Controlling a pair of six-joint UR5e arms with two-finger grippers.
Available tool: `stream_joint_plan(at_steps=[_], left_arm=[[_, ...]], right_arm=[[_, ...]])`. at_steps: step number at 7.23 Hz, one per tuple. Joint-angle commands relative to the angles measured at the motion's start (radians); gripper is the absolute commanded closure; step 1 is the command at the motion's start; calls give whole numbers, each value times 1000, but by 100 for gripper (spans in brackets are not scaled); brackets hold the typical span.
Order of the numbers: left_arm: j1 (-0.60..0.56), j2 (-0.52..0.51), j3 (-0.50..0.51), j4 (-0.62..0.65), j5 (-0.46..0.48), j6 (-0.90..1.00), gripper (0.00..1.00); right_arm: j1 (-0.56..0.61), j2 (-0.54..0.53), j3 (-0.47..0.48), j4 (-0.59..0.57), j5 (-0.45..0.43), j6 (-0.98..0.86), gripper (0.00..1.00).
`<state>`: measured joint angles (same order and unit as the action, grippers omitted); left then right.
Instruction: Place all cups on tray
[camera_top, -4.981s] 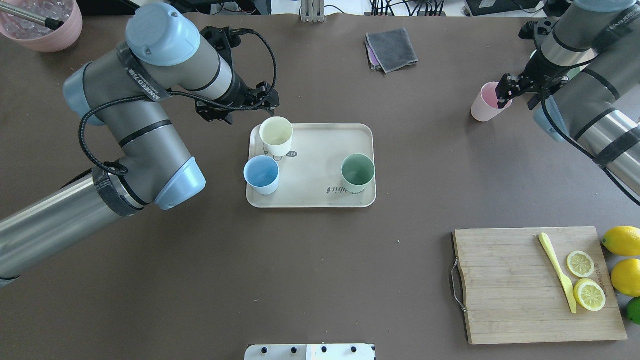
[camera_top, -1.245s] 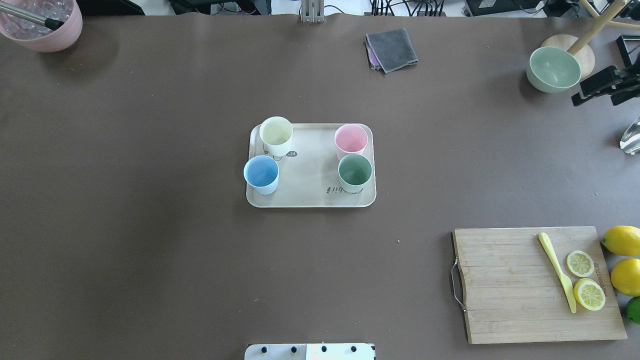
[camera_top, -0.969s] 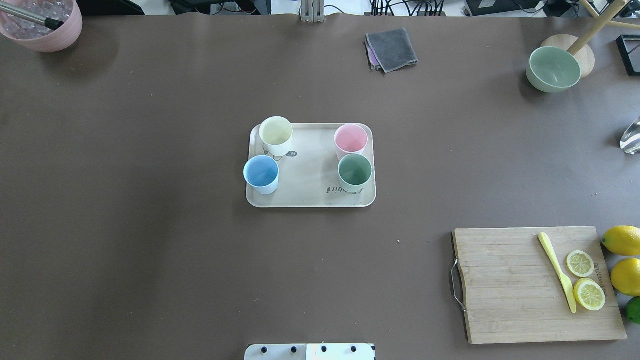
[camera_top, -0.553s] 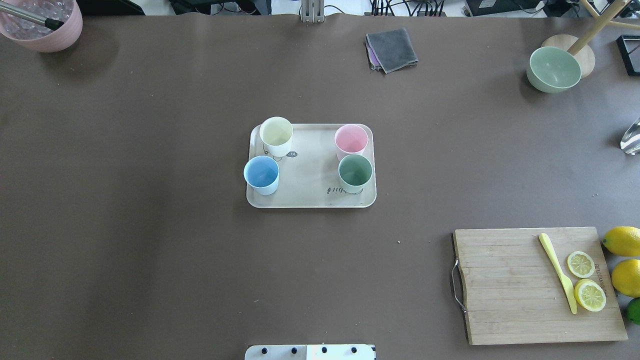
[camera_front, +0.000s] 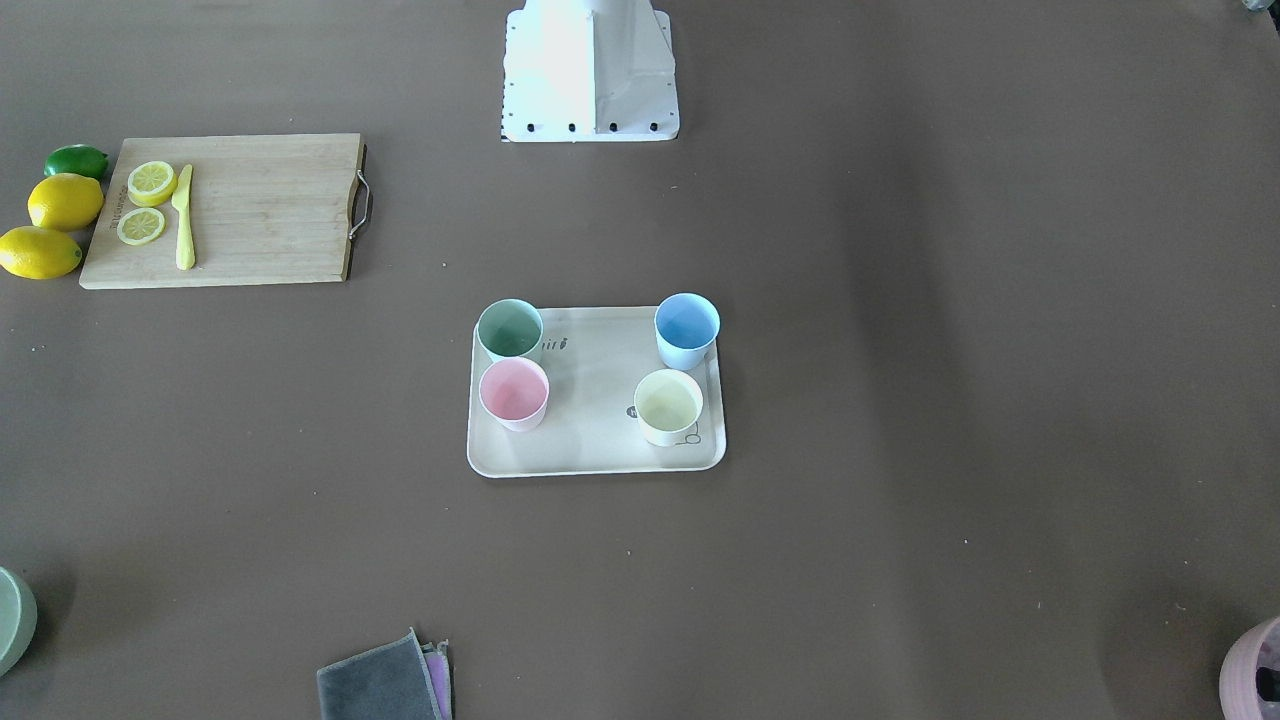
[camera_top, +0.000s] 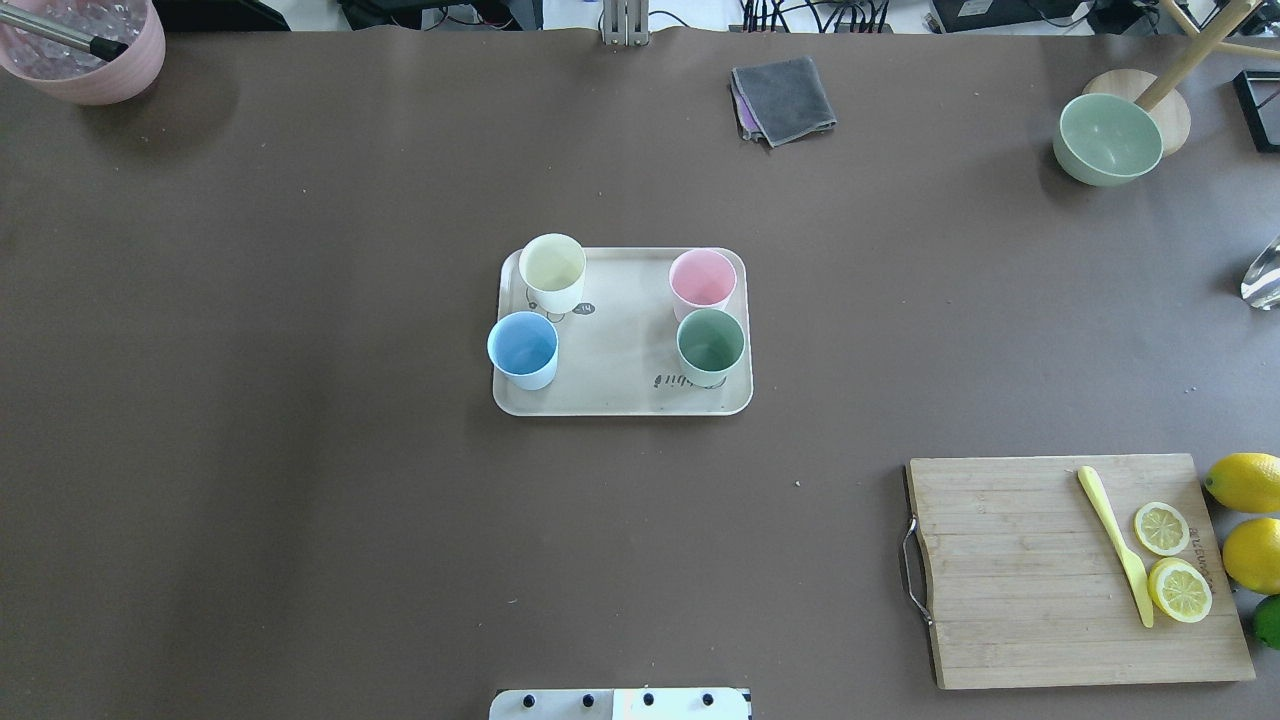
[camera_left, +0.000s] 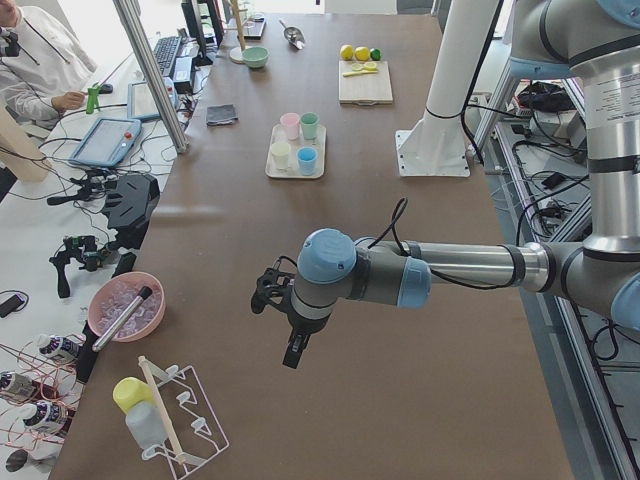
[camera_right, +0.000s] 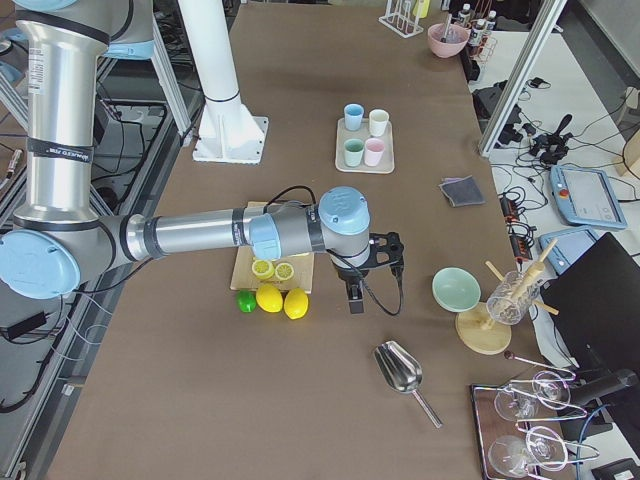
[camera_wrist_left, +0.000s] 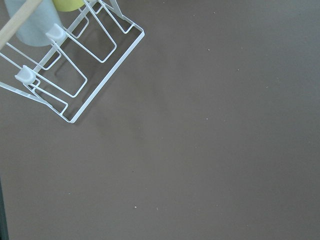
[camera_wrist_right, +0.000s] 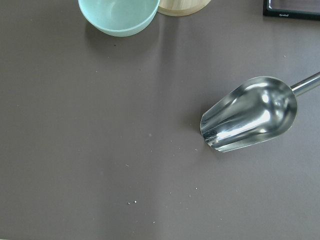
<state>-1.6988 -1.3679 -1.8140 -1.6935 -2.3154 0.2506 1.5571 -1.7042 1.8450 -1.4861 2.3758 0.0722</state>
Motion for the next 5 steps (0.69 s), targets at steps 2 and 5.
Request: stream_joint_plan(at_steps=[2, 5], left_arm=[[-1, 0, -33, 2, -9, 1, 2], [1, 1, -22, 3, -2, 9, 2]], right_arm=[[0, -9, -26, -2, 37, -3, 0], [12, -25, -13, 1, 65, -46, 0]])
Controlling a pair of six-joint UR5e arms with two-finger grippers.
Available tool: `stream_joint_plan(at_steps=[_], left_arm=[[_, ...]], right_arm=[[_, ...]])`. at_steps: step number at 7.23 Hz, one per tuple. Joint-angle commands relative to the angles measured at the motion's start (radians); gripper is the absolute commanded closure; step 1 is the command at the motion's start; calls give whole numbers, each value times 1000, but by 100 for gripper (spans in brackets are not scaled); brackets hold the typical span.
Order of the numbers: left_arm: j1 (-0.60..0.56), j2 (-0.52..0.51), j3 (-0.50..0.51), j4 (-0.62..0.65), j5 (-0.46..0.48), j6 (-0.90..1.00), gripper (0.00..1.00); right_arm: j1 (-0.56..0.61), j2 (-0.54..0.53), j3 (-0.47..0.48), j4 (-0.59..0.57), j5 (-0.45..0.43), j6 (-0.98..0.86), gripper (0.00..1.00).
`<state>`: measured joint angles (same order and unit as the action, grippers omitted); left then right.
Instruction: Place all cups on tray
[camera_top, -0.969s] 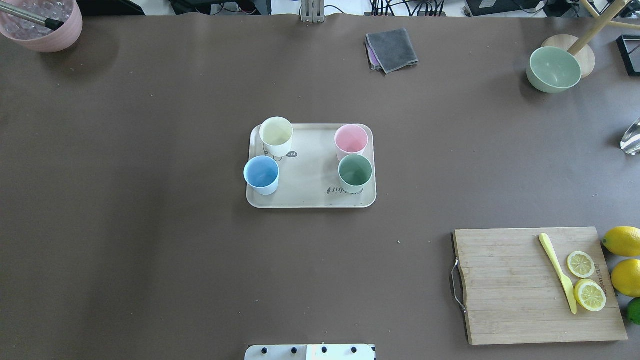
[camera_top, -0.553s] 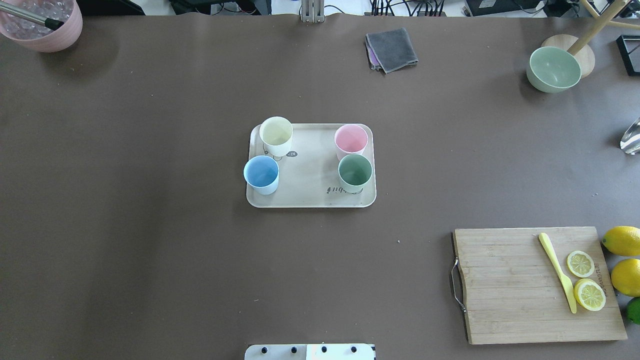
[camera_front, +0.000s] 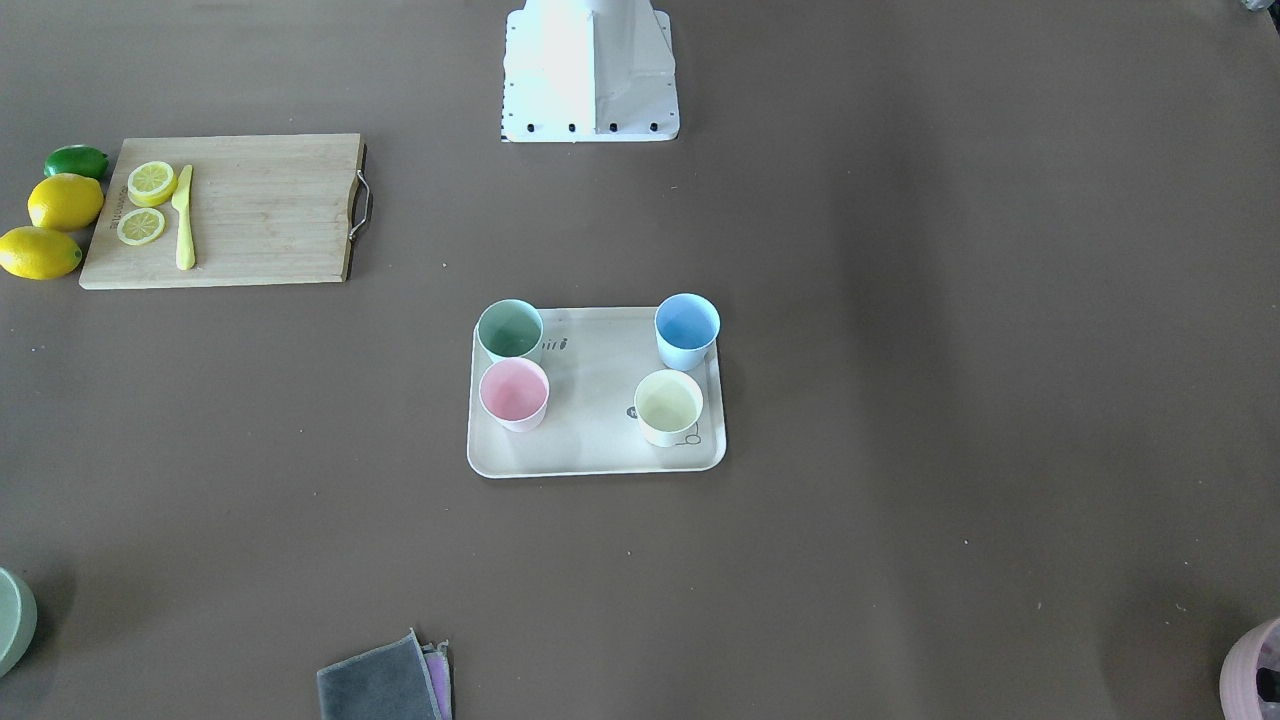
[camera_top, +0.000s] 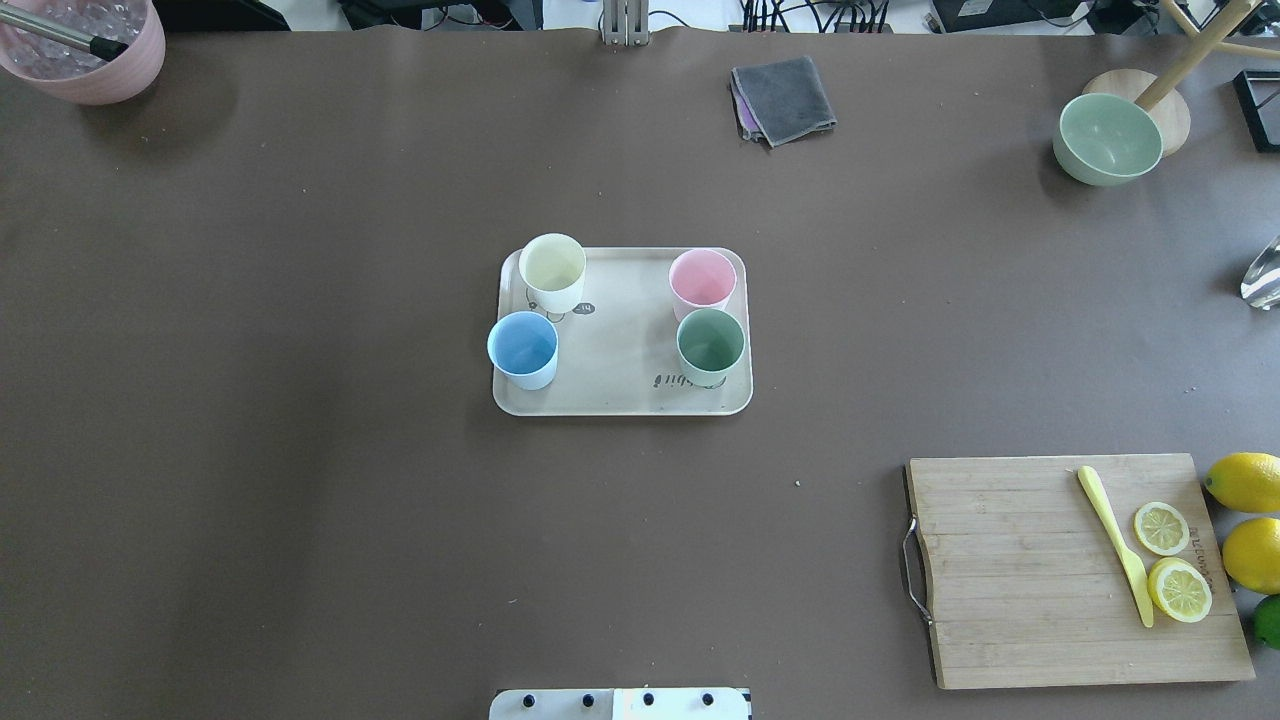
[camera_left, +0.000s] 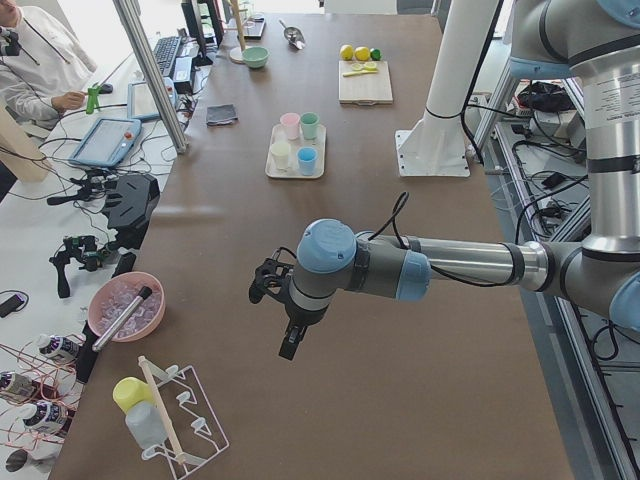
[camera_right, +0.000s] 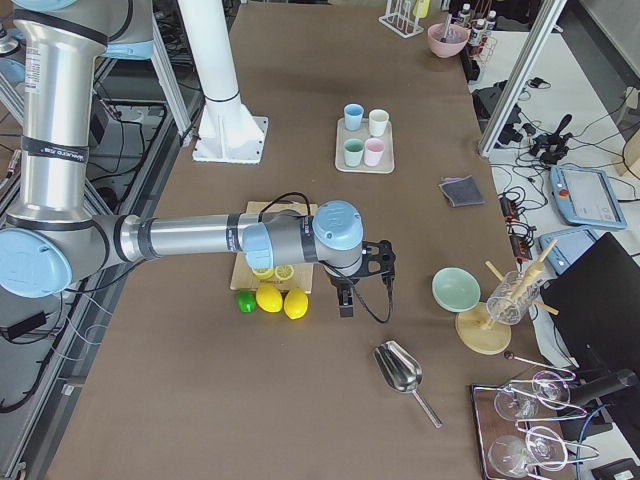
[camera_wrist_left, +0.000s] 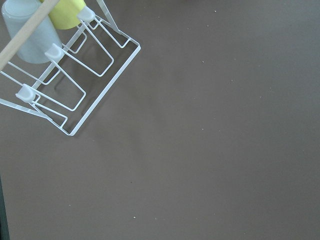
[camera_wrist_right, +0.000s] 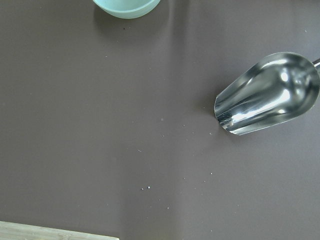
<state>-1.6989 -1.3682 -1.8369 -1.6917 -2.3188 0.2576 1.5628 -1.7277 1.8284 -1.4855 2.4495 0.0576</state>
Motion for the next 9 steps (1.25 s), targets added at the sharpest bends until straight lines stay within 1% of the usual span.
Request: stream_joint_plan(at_steps=[1, 2, 3, 9], left_arm=[[-1, 3, 7, 3, 4, 2, 2], [1, 3, 8, 3, 7, 2, 2], [-1, 5, 1, 1, -4, 0, 2], [-1, 11, 15, 6, 10, -1, 2]], right_arm=[[29, -4, 5, 1, -47, -121, 0], [22, -16, 0, -9, -120, -184, 0], [25, -30, 3, -10, -148, -188, 0], [20, -39, 2, -13, -136, -186, 0]])
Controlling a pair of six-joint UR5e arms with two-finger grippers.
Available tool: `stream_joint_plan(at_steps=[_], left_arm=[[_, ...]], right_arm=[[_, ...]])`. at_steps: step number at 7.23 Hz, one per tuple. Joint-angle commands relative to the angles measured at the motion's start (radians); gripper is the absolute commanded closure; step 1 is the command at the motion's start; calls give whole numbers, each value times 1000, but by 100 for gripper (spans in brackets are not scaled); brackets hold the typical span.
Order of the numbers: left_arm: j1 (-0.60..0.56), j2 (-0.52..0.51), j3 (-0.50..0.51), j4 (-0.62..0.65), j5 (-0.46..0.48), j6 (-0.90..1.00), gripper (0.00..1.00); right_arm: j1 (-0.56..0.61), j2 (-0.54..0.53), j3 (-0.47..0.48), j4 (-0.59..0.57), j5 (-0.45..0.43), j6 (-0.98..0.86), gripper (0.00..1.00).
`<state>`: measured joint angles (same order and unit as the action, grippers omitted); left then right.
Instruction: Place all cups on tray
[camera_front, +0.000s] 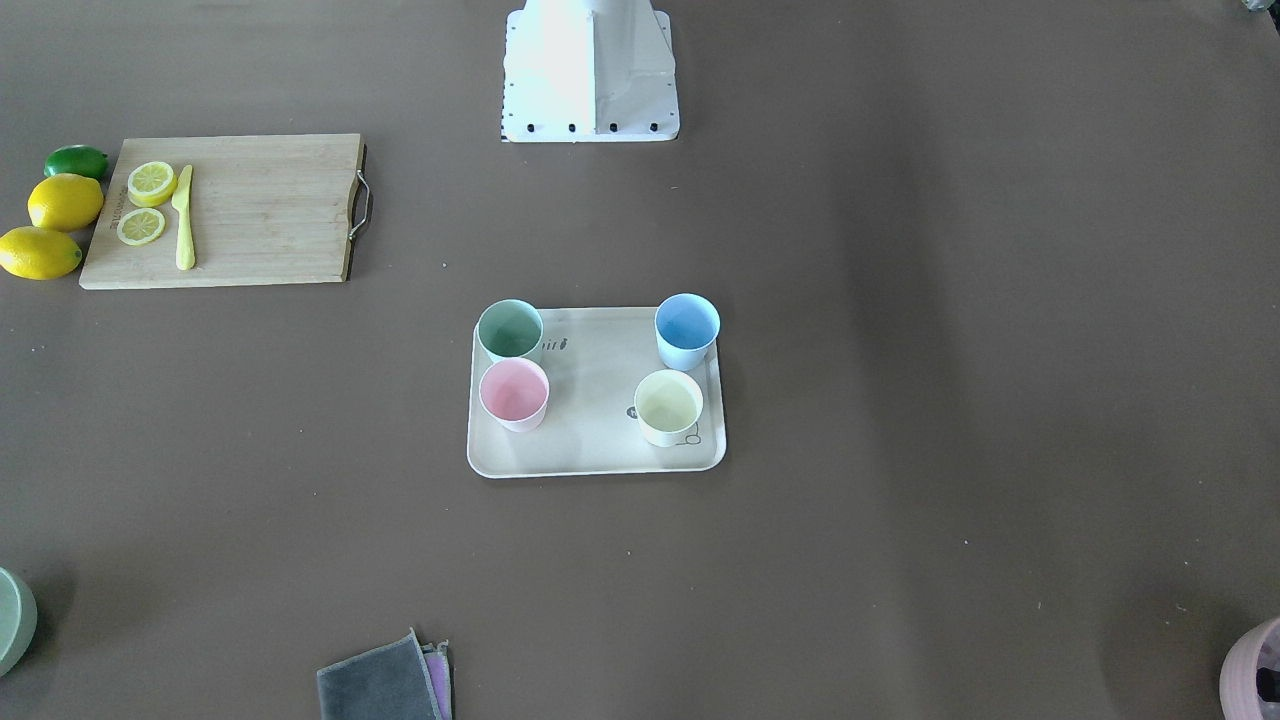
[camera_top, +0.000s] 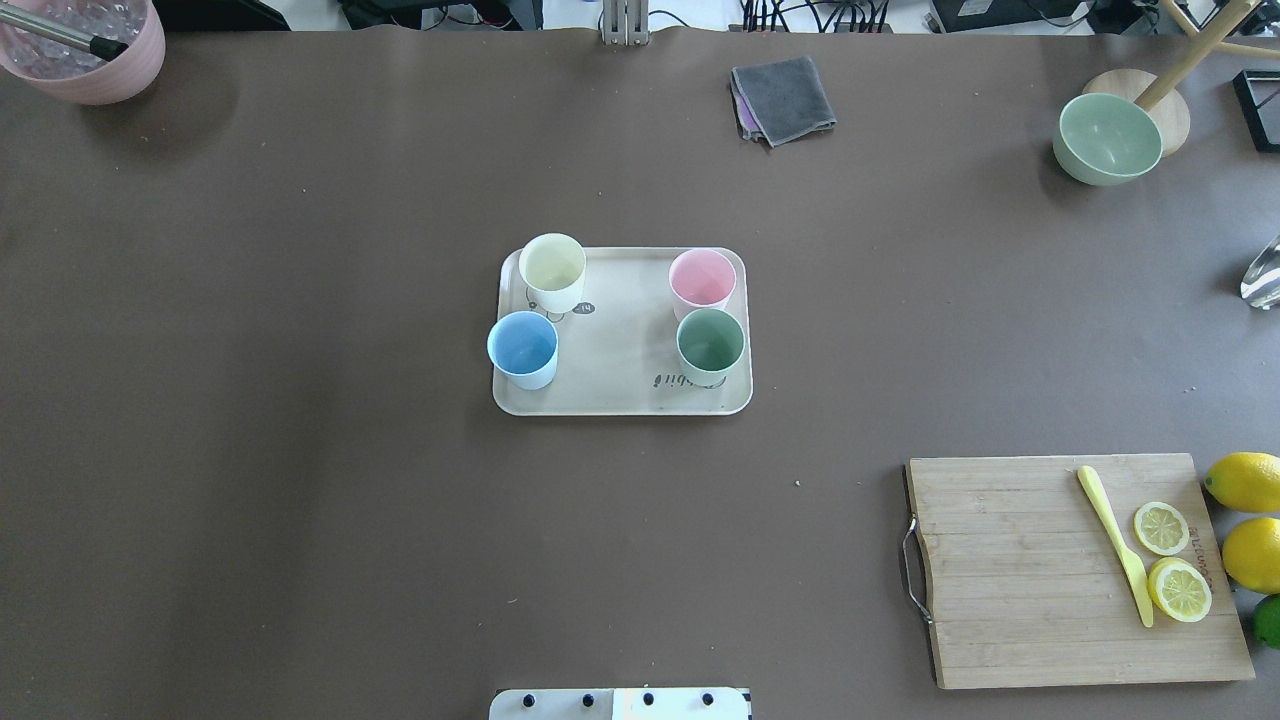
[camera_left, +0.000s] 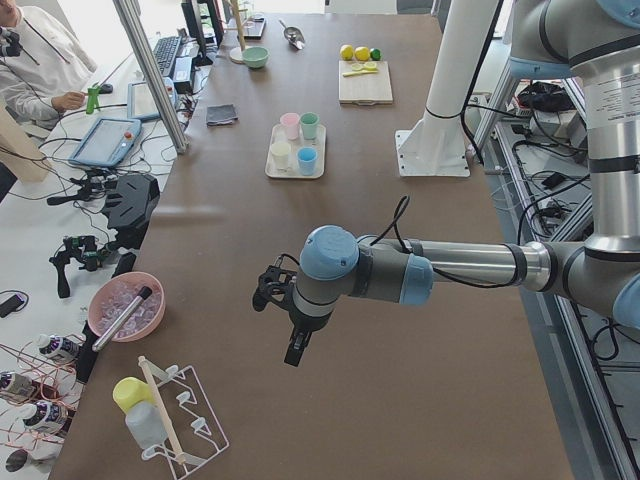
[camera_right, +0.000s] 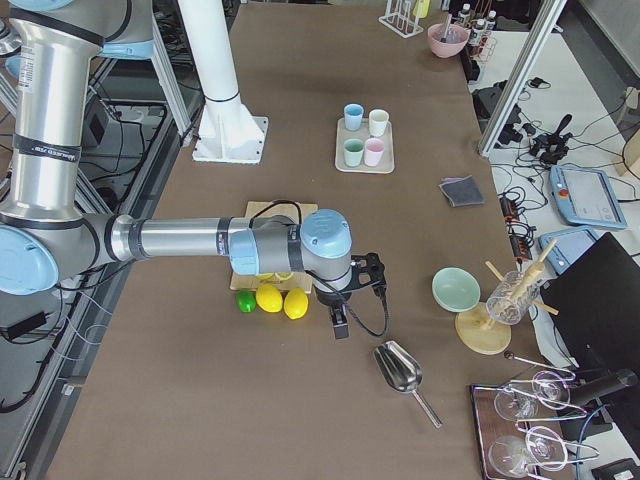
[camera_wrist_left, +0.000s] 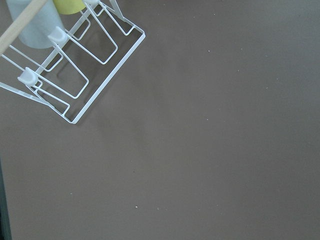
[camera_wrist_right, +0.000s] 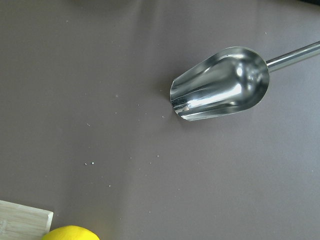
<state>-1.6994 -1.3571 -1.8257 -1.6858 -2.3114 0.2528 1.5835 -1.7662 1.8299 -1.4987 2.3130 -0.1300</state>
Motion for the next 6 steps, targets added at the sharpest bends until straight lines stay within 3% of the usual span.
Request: stream_joint_plan(at_steps=[1, 6], left_arm=[[0, -2, 14, 1, 4, 5, 2], [0, 3, -6, -3, 4, 5, 2]], right_arm=[[0, -1, -1, 0, 0, 0, 0], [0, -13, 2, 2, 3, 0, 0]])
